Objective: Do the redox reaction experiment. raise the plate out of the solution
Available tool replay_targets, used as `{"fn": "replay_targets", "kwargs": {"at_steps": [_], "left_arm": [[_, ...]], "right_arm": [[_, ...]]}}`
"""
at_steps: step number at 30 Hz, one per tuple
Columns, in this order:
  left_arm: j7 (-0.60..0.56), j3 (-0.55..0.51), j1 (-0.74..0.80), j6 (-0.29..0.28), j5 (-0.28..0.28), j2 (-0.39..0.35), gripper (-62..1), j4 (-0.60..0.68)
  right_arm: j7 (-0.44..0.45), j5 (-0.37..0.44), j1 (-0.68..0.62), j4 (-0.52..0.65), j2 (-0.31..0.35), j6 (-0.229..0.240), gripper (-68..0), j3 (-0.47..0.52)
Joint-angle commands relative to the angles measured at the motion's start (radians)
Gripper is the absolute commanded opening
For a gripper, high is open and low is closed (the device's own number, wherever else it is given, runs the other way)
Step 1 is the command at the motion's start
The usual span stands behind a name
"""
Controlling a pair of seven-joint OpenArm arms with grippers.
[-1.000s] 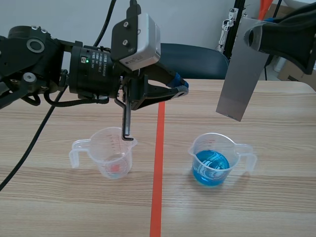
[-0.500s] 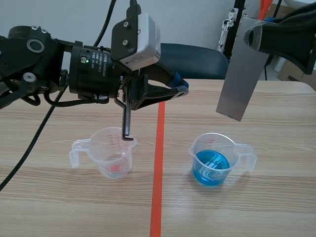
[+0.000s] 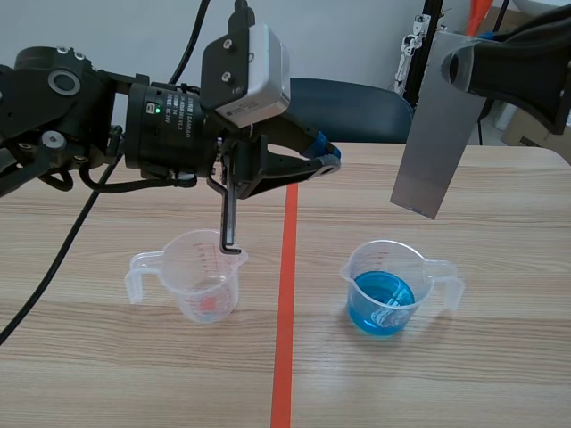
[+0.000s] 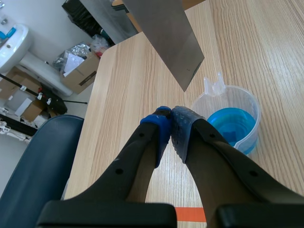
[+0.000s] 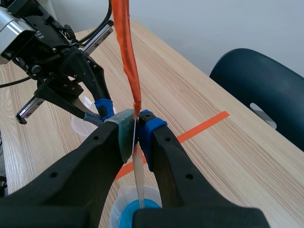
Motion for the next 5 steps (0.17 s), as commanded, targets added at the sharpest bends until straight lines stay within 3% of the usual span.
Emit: {"fn": "replay_targets", "kwargs": {"at_steps": [1, 5], "left_arm": [[-0.009, -0.005, -0.013, -0.006, -0.011, 0.010, -58.1, 0.012], [-0.009, -0.005, -0.013, -0.006, -0.011, 0.010, -58.1, 0.012]], "right_arm": [[0.016, 0.007, 0.012, 0.012, 0.011, 0.000, -66.9, 0.018], [0.016, 0.007, 0.012, 0.012, 0.011, 0.000, -66.9, 0.018]]}}
